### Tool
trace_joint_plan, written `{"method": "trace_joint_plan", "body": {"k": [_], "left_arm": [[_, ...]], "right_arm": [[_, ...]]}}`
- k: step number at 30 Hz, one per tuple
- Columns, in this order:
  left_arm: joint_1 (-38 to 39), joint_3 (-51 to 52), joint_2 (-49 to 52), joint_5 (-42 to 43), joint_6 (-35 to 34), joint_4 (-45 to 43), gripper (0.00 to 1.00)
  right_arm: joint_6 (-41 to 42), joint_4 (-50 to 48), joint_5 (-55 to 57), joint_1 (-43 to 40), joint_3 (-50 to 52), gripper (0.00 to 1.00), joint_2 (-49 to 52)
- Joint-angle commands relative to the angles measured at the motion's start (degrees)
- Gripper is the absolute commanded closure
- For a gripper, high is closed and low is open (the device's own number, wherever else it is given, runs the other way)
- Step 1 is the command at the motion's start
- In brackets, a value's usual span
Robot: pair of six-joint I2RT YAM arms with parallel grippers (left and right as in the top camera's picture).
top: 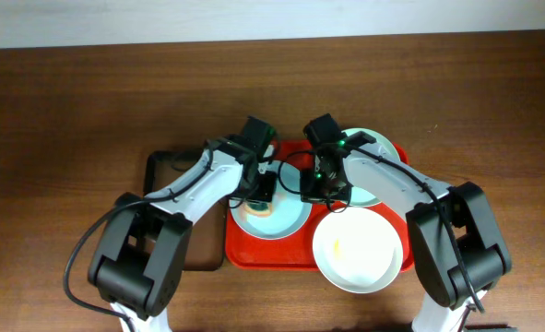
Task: Clean dirty plates on tray and stack at the side
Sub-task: 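Scrub the light blue plate with the sponge in the left gripper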
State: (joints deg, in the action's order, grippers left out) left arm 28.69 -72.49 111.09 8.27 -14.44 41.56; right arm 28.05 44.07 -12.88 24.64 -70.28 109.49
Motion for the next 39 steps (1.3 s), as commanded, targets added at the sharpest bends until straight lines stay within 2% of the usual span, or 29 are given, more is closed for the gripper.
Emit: {"method": "trace_joint_plan", "body": {"k": [1, 3, 6, 11, 13, 14, 16, 17, 18, 20, 21, 22, 26, 30, 33, 34, 36, 38, 39], "left_arm": [[-2.2, -4.2, -1.9, 10.6, 2.6, 4.2, 1.0], [-5.4, -8.2, -4.8, 8.8, 3.5, 7.9, 1.0], [-5.6, -7.2, -6.5, -1.4, 3.4, 8.4, 1.0], [-5.0, 1.7, -1.0, -1.7, 3.1, -0.7, 1.0], [-5.0, 1.9, 2.6, -1.1, 2.4, -0.8, 1.0], [-5.0, 1.9, 3.7, 1.8, 2.5, -0.1, 1.0], [-5.0, 1.9, 4.0, 13.6, 2.9, 1.1, 1.0], [-5.0, 1.9, 4.0, 23.5, 5.0, -0.3, 1.0], [-5.0, 1.9, 4.0, 29.8, 5.1, -2.6, 1.0], [-5.7, 0.6, 4.0, 32.5, 5.2, -4.0, 1.0], [-6.8, -1.6, 3.8, 32.4, 5.2, -2.0, 1.0], [-8.1, -4.4, 3.4, 31.2, 6.2, 0.9, 1.0], [-6.8, -7.4, 0.6, 8.3, 6.2, 6.6, 1.0], [1.7, -2.1, 0.7, -7.2, -2.1, 6.3, 1.0], [5.9, 0.3, 1.5, -4.8, -3.8, 5.8, 1.0], [6.8, -0.1, 1.3, 3.7, -0.7, 5.9, 1.0], [5.4, -1.8, -0.2, 10.4, 1.3, 7.7, 1.0], [2.7, -3.3, -3.5, 6.7, 1.3, 10.2, 1.0], [0.7, -3.7, -6.6, 2.3, 1.2, 11.2, 1.0]], "right_arm": [[-0.1, 0.0, 1.6, 0.5, 0.3, 0.96, 0.5], [-0.1, 0.0, 1.6, 0.5, 0.3, 0.96, 0.5], [-0.1, 0.0, 1.6, 0.5, 0.3, 0.96, 0.5], [-0.1, -0.1, 1.6, 0.5, 0.3, 0.96, 0.5], [-0.1, -0.1, 1.6, 0.5, 0.3, 0.96, 0.5], [-0.1, 0.0, 1.6, 0.5, 0.3, 0.95, 0.5], [-0.1, 0.0, 1.5, 0.5, 0.3, 0.96, 0.5], [-0.1, 0.0, 1.2, 0.5, 0.3, 0.96, 0.5], [-0.1, -0.1, 1.1, 0.5, 0.3, 0.96, 0.5], [-0.1, 0.0, 1.1, 0.5, 0.3, 0.96, 0.5], [-0.1, 0.0, 1.1, 0.5, 0.3, 0.95, 0.5], [-0.1, 0.0, 1.1, 0.5, 0.3, 0.95, 0.5], [-0.1, -0.1, 1.1, 0.5, 0.3, 0.95, 0.5], [-0.1, 0.0, 1.1, 0.5, 0.3, 0.95, 0.5], [-0.1, 0.0, 1.1, 0.5, 0.3, 0.95, 0.5], [-0.1, 0.0, 1.1, 0.5, 0.3, 0.95, 0.5], [-0.1, 0.0, 1.1, 0.5, 0.3, 0.95, 0.5], [-0.1, 0.0, 1.1, 0.5, 0.3, 0.95, 0.5], [-0.1, 0.0, 1.1, 0.5, 0.3, 0.95, 0.5]]}}
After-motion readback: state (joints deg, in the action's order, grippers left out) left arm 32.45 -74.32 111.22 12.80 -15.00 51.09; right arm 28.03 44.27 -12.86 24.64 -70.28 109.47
